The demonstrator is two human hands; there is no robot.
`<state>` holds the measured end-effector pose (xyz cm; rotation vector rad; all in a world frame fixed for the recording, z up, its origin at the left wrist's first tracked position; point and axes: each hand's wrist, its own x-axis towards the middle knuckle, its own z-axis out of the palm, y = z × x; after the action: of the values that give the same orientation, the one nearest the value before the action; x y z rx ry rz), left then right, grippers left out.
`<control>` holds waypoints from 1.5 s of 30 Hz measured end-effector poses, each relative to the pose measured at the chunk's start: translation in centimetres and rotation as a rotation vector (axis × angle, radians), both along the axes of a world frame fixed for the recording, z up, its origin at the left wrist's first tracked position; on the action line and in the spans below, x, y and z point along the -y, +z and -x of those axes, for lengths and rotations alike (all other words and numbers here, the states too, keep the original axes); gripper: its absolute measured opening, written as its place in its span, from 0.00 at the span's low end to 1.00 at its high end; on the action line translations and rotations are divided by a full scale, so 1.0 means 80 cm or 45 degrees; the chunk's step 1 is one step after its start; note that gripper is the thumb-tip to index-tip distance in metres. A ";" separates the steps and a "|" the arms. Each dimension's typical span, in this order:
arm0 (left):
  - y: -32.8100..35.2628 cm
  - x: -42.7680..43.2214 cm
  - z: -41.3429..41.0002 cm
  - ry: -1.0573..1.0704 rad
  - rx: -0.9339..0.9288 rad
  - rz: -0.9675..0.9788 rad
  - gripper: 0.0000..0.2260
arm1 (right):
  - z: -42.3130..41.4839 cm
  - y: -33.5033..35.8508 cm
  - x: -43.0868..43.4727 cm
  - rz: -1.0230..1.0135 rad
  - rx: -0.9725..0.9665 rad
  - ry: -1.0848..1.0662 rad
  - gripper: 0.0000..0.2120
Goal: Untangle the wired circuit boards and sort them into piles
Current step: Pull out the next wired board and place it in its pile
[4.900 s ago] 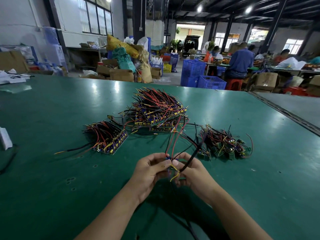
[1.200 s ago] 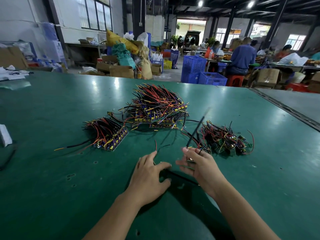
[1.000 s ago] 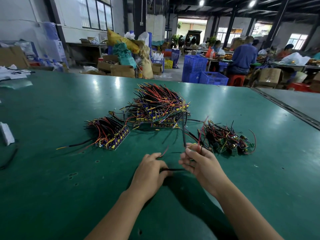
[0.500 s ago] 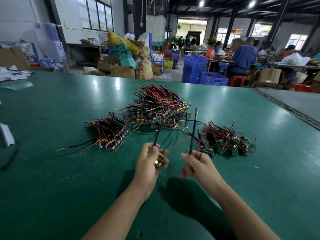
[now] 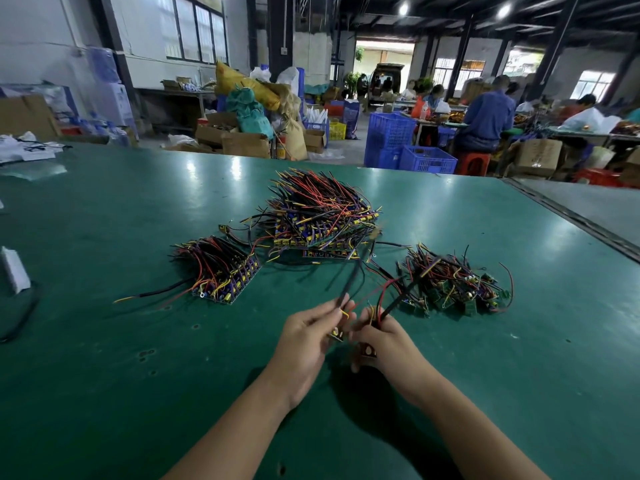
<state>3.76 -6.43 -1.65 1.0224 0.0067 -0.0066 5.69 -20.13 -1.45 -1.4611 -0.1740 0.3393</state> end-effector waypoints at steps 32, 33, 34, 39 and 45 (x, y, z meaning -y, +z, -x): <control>-0.008 0.019 0.005 0.283 0.276 -0.566 0.32 | 0.002 -0.010 -0.004 0.906 0.852 0.108 0.12; -0.006 0.018 0.002 0.299 0.256 -0.462 0.25 | 0.002 -0.008 -0.005 0.894 0.825 0.112 0.10; -0.003 0.017 -0.001 0.314 0.232 -0.388 0.19 | 0.003 -0.007 -0.006 0.833 0.770 0.144 0.09; -0.002 0.006 -0.008 0.379 0.118 -0.255 0.05 | 0.008 0.005 -0.002 0.349 0.411 0.508 0.23; -0.002 0.002 -0.017 0.416 0.179 -0.228 0.10 | 0.001 0.003 0.001 0.242 0.322 0.333 0.06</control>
<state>5.08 -6.62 -1.79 1.1890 0.0471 0.3691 5.62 -20.24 -1.18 -1.6715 -0.5526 0.3898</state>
